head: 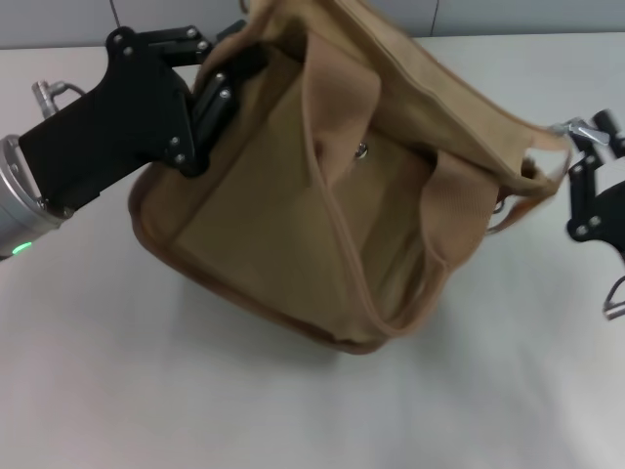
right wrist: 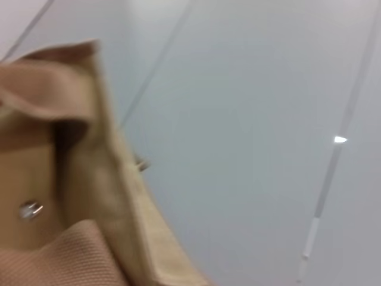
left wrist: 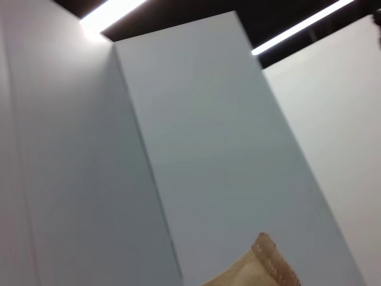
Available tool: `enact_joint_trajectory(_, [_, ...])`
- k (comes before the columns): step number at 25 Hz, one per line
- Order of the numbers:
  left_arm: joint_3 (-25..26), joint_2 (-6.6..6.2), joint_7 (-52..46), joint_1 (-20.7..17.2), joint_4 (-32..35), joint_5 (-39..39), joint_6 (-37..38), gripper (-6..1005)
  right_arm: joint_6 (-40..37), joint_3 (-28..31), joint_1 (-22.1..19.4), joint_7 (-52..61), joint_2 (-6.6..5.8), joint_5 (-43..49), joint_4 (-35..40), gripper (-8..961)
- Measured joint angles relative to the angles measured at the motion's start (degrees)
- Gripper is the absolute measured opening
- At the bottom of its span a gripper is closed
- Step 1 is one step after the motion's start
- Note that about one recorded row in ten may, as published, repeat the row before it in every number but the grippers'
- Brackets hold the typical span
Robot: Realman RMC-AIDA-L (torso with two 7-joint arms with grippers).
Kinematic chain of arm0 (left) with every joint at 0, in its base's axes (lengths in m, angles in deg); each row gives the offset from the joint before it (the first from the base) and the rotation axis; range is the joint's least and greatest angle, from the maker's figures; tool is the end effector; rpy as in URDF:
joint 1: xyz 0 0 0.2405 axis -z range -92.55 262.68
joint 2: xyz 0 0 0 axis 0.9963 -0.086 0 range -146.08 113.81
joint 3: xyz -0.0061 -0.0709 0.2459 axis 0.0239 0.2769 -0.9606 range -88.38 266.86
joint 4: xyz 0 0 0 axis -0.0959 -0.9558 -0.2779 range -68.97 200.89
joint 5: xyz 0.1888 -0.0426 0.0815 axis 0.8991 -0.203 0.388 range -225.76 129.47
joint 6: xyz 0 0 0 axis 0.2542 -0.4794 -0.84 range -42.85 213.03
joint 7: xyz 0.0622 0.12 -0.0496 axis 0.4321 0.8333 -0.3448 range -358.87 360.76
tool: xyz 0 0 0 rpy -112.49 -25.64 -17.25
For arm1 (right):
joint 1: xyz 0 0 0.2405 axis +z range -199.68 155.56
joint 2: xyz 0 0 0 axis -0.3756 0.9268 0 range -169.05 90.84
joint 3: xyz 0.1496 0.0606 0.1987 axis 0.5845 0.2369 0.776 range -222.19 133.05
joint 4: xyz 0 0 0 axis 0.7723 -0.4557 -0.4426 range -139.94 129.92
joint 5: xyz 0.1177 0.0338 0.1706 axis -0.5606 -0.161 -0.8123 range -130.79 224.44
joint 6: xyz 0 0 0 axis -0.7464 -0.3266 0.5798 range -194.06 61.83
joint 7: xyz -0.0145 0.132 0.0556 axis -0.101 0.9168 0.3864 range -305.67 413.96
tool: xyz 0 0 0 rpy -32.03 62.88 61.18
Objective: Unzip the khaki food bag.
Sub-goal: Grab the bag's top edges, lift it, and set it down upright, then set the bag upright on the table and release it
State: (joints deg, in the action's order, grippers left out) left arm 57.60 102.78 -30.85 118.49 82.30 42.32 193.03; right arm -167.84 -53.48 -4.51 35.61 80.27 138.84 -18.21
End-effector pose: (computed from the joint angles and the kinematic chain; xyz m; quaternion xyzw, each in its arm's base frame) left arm -0.2127 0.3087 0.0108 -0.8213 0.0891 -0.4995 0.2607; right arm 0.2867 0.2292 -0.0294 -0.7130 -0.0409 0.3350 0.6146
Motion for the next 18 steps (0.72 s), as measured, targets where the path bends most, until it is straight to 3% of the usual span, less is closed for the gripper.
enact_joint_trajectory(15, [-1.0, -0.04, 9.9, -9.7, -10.9, -0.8, -6.3, 195, -3.4, 3.8, 0.2, 20.1, -0.02, 0.0, 4.9, 430])
enact_joint_trajectory(18, [-0.8, -0.27, 8.3, -11.3, -10.3, -1.1, -6.0, 199, -3.3, 3.8, 0.4, 22.2, -0.02, 0.1, 5.4, 569])
